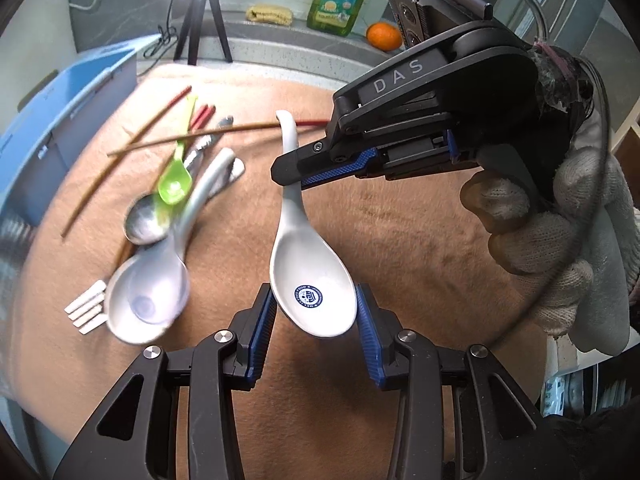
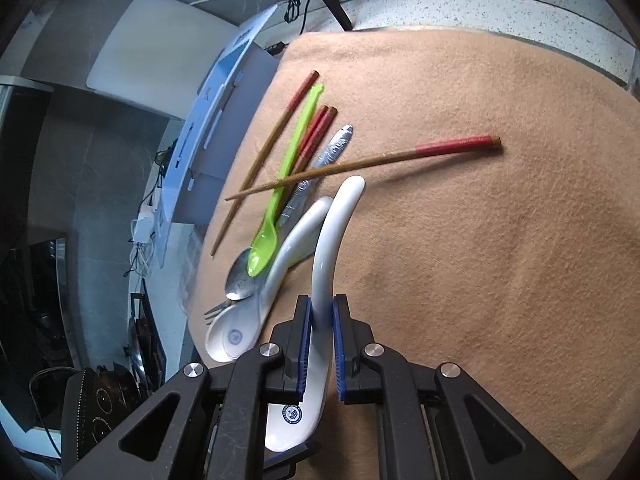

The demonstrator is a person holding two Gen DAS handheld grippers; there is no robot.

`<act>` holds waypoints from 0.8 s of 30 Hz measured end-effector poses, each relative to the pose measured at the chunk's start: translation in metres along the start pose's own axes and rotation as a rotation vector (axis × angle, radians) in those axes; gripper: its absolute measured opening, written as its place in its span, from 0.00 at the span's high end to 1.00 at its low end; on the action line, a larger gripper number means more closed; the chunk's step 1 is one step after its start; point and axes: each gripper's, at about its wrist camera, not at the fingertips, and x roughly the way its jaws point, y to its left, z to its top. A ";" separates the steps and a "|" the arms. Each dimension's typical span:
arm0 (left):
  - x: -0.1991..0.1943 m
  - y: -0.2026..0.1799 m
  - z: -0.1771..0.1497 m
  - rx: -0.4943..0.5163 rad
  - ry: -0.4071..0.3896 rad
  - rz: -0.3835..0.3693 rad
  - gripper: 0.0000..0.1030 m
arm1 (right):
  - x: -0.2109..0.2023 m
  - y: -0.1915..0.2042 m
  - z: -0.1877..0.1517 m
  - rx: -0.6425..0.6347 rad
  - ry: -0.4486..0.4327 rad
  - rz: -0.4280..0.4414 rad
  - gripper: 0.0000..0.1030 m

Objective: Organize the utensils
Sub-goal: 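Carry the white spoon into the blue basket and open the right tool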

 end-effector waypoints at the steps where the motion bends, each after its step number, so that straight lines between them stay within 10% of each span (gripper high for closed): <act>1: -0.003 0.002 0.002 -0.001 -0.008 -0.004 0.63 | -0.002 0.003 0.001 -0.002 -0.006 0.003 0.91; 24: -0.067 0.168 0.077 0.060 -0.117 -0.016 0.63 | 0.057 0.150 0.111 -0.035 -0.131 0.010 0.91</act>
